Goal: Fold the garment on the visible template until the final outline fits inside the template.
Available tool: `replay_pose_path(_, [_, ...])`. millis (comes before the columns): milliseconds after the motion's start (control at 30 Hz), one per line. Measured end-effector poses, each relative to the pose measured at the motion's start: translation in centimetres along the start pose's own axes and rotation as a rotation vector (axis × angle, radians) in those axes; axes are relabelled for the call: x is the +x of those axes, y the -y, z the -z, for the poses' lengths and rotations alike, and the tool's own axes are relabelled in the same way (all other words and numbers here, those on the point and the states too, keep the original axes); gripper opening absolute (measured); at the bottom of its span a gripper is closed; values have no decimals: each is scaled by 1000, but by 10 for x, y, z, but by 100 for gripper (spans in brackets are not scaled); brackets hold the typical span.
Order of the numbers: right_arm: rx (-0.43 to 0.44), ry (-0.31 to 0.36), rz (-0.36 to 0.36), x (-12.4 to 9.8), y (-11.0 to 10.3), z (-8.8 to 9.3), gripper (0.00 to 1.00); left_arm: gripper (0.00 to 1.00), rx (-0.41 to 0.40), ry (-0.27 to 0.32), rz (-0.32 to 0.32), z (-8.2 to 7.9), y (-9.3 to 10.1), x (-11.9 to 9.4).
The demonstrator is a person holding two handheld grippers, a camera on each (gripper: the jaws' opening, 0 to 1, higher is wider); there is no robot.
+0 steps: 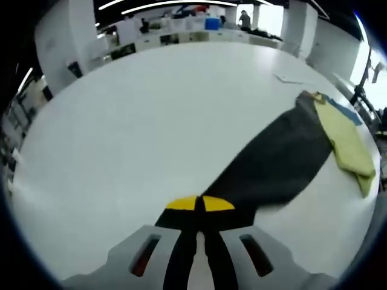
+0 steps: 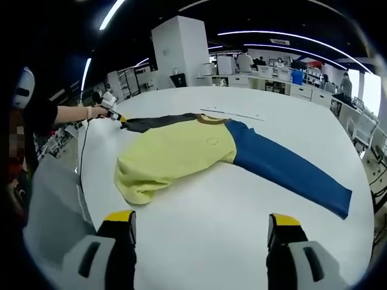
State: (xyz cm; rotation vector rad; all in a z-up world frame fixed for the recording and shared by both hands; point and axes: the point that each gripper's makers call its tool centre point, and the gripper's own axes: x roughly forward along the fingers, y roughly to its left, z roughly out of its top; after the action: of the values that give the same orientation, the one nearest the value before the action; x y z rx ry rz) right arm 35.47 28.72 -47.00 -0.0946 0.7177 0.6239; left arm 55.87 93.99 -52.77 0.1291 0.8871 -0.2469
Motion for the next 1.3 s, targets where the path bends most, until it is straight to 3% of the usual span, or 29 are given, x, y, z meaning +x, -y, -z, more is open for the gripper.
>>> replay_pose_path(100, [-3, 4, 2, -2, 0, -2, 90, 0, 25, -29, 14, 4, 2, 2])
replay_pose_path(433, [1, 15, 7, -2, -1, -2, 90, 0, -2, -71, 28, 16, 7, -2])
replay_pose_path(1033, [22, 31, 20, -6, -3, 4, 90, 0, 22, -21, -8, 4, 1, -4])
replay_pose_path(1300, [23, 38, 22, -6, -2, 2, 90, 25, 78, -5, -14, 3, 6, -11])
